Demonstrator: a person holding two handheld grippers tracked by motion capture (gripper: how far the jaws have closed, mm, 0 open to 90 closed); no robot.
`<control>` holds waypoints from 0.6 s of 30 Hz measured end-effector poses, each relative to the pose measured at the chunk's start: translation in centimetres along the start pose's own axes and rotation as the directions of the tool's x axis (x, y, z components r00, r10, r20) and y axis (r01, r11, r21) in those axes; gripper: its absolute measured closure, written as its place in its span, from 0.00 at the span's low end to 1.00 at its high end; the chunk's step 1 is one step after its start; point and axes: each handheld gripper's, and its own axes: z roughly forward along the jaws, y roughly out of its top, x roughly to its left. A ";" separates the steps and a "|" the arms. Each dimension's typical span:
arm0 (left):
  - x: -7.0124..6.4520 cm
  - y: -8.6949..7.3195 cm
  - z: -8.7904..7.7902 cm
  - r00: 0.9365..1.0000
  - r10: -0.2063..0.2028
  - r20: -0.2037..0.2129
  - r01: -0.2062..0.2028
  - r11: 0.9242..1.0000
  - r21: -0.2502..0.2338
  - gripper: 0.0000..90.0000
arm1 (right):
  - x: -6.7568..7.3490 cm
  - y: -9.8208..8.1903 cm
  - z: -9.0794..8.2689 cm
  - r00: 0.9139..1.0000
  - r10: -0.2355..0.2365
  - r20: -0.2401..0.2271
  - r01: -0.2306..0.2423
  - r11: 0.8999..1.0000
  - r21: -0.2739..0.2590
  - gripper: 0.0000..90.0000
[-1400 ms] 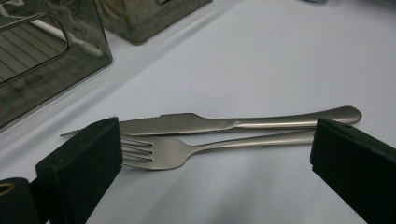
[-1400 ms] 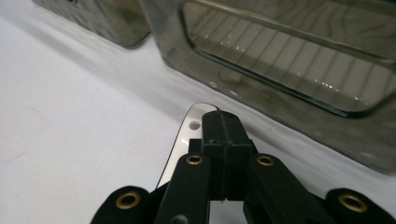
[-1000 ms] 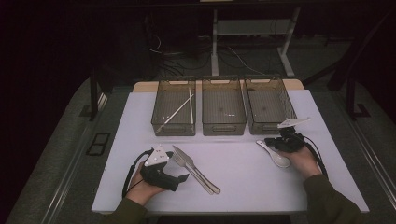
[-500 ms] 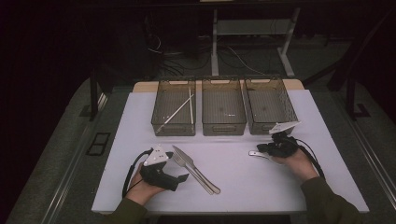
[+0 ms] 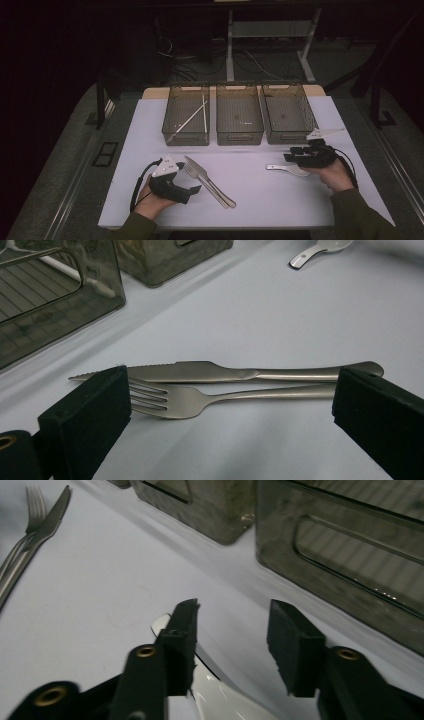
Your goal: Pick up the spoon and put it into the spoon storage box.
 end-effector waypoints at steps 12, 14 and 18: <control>0.0 0.0 -0.1 1.000 0.004 0.002 -0.004 1.000 -0.010 0.02 | -0.4 -3.1 -1.9 1.000 -0.014 0.022 0.013 0.999 0.047 0.47; 0.0 0.0 -0.1 1.000 0.005 0.001 -0.005 1.000 -0.009 0.02 | -0.5 -3.6 -2.1 1.000 -0.008 0.024 0.007 0.999 0.050 0.46; 0.0 0.0 -0.2 1.000 0.008 -0.001 -0.008 1.000 -0.010 0.02 | -0.9 -4.0 -1.9 0.999 -0.007 0.036 0.005 0.998 0.061 0.46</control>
